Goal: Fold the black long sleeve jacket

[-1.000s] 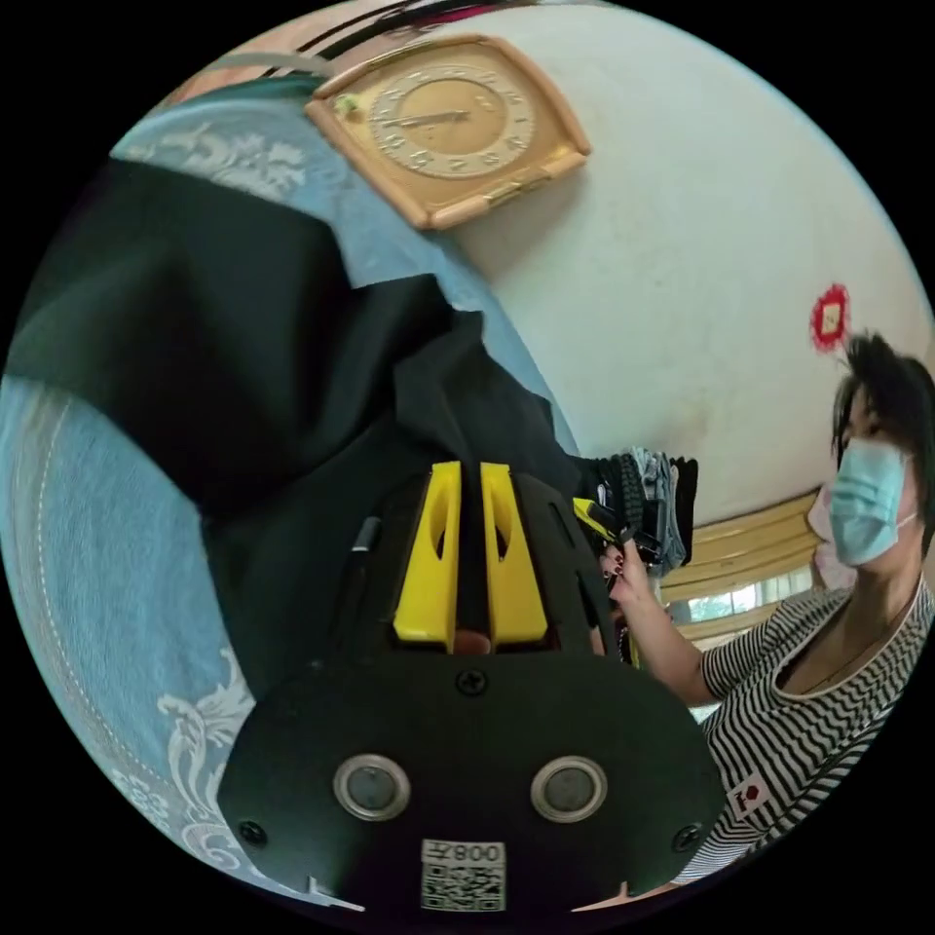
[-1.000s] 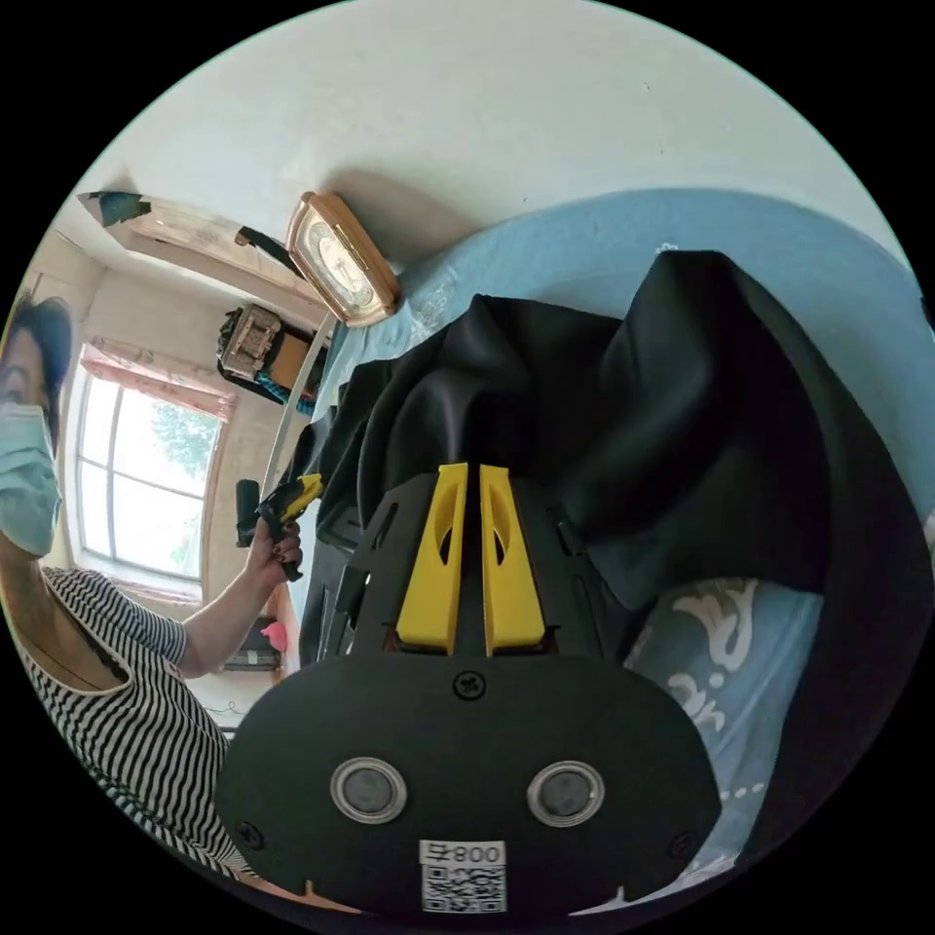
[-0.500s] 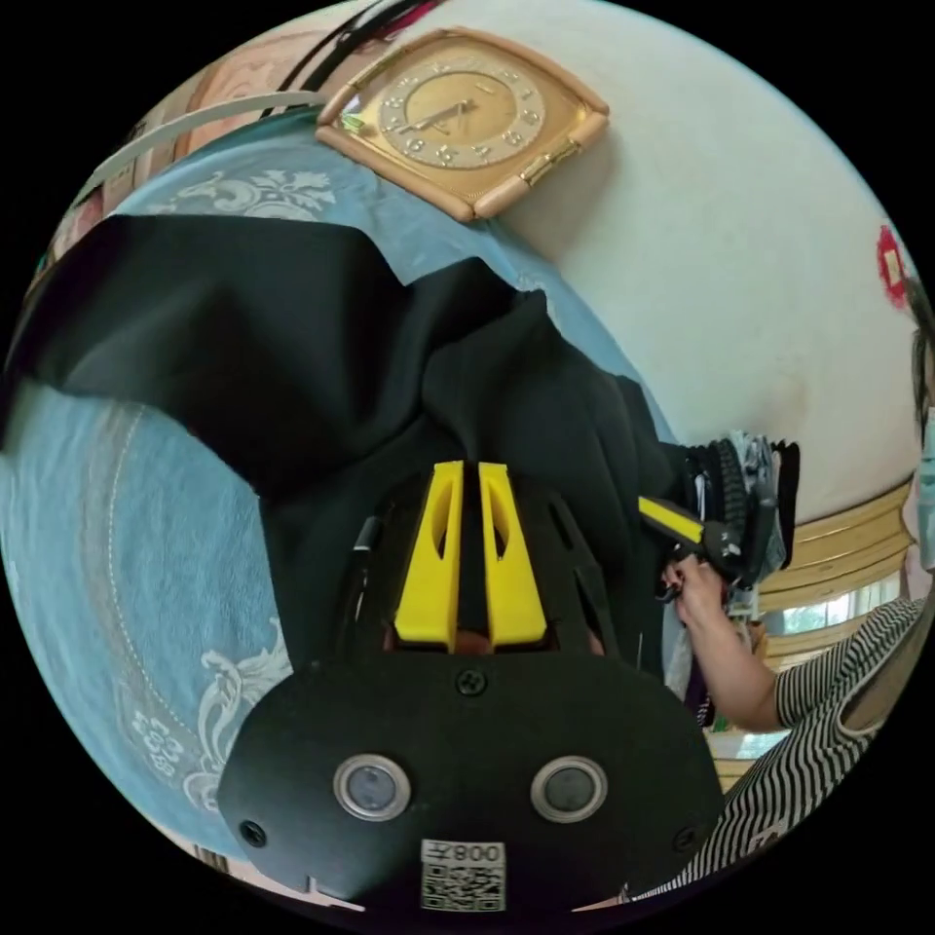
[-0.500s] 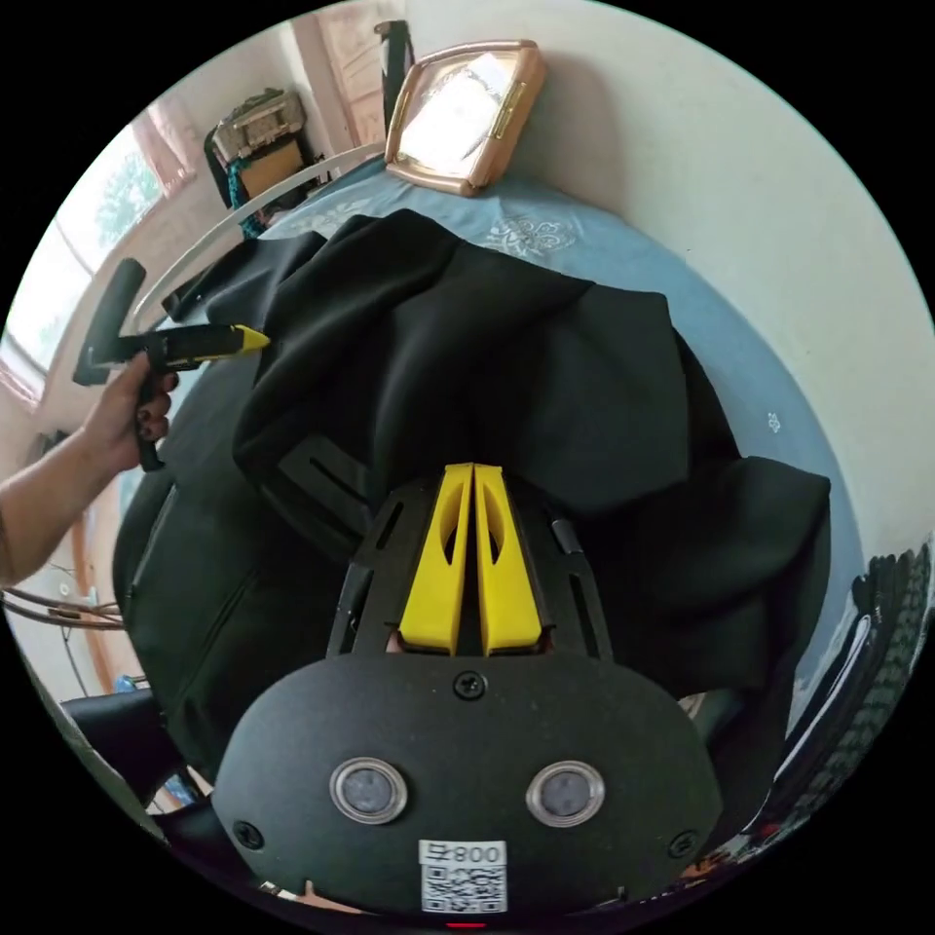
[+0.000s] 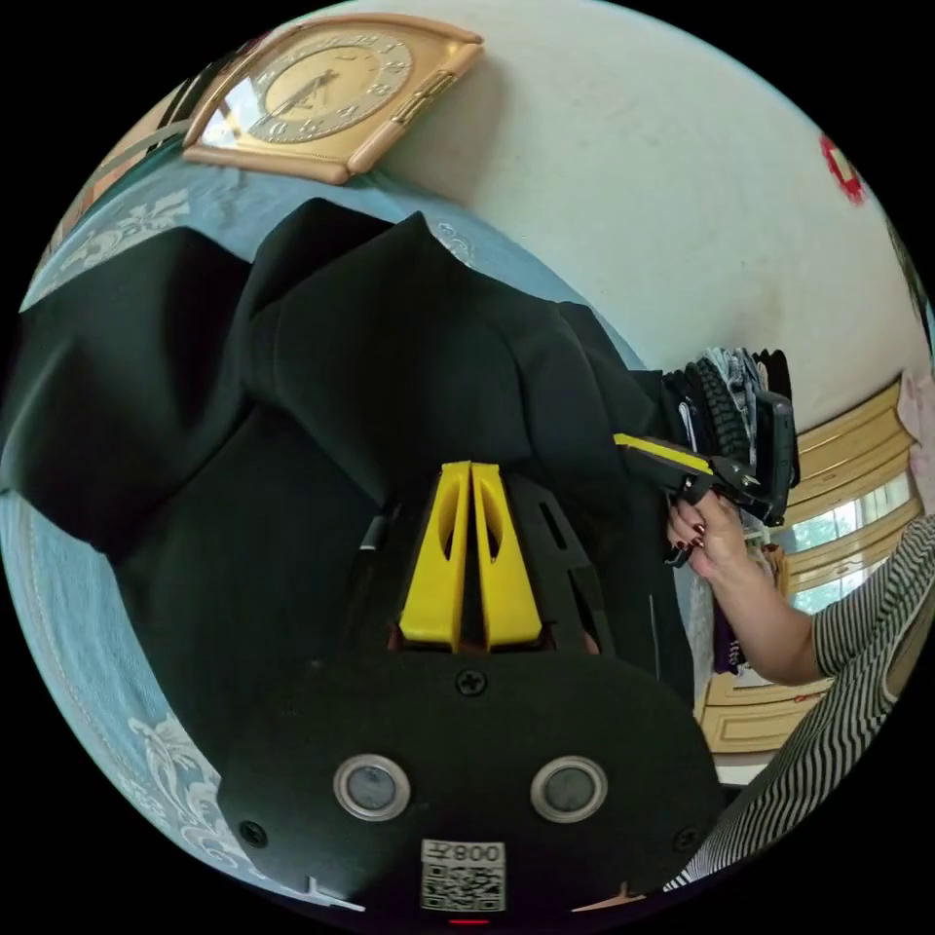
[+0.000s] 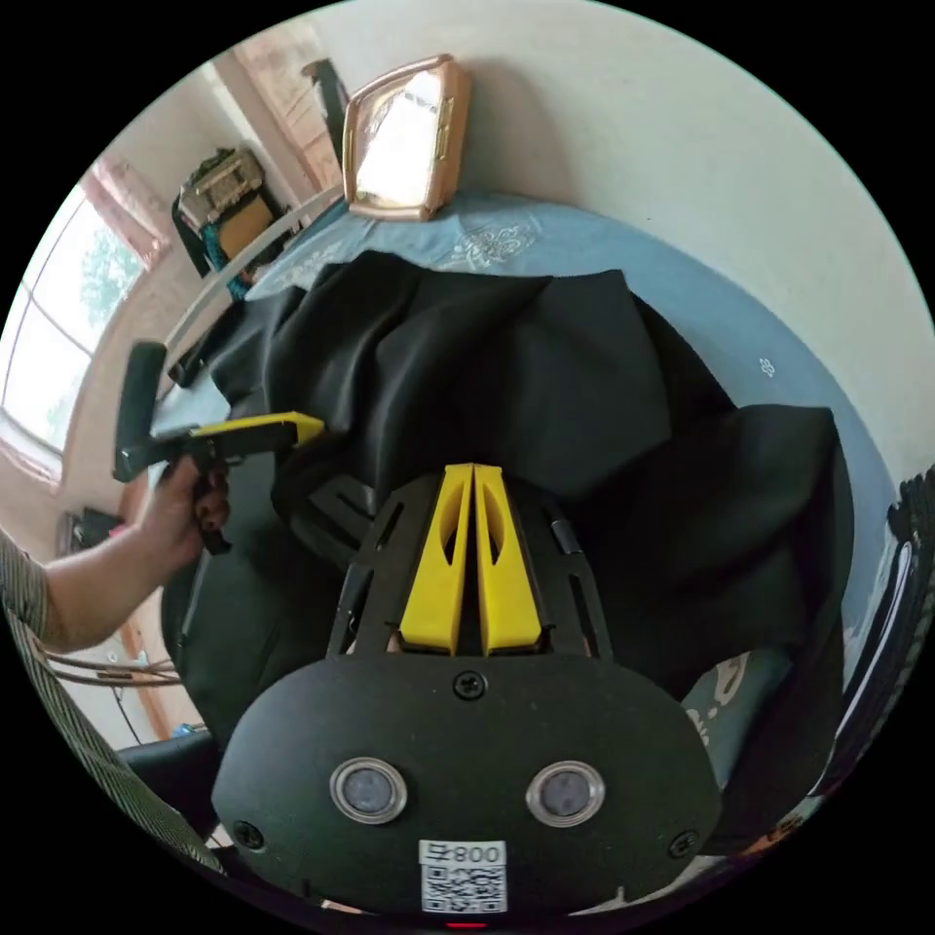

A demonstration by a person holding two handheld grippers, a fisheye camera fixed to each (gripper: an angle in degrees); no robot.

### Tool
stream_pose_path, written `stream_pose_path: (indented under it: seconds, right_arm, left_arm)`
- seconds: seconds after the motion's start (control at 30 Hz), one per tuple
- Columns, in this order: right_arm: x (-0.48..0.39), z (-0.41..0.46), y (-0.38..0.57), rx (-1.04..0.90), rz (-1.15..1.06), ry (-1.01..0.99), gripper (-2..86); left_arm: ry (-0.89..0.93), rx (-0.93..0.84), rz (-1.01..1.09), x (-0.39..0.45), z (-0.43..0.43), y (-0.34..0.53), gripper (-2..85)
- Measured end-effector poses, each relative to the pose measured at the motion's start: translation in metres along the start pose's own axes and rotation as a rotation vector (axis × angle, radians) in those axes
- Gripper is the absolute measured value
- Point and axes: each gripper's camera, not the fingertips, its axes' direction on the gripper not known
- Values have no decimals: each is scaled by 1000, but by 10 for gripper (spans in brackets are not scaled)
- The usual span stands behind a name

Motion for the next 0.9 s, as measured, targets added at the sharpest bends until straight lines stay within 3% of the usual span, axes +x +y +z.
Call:
stream_pose_path:
  seconds: [0.17, 0.3, 0.47, 0.6, 0.73, 0.83, 0.9]
  right_arm:
    - [27, -34, 3, 162, 111, 17, 1]
    - [56, -4, -4, 53, 186, 9, 1]
    - [51, -14, 5, 85, 223, 1, 1]
    - [36, -32, 2, 170, 174, 32, 0]
    - [58, 2, -2, 66, 236, 11, 1]
    - [59, -16, 7, 121, 251, -37, 0]
    - [48, -36, 18, 187, 217, -95, 0]
  left_arm:
    - [-39, 3, -6, 16, -5, 2, 1]
    - [-41, 89, 9, 36, -19, -6, 2]
    - [-84, 193, 15, 47, -36, -30, 2]
    - [-224, 86, 6, 45, -8, -54, 2]
    - [-160, 97, -31, 53, 0, -56, 2]
    - [-109, 152, 2, 88, -8, -43, 2]
    - [58, 180, 58, 124, -8, -26, 2]
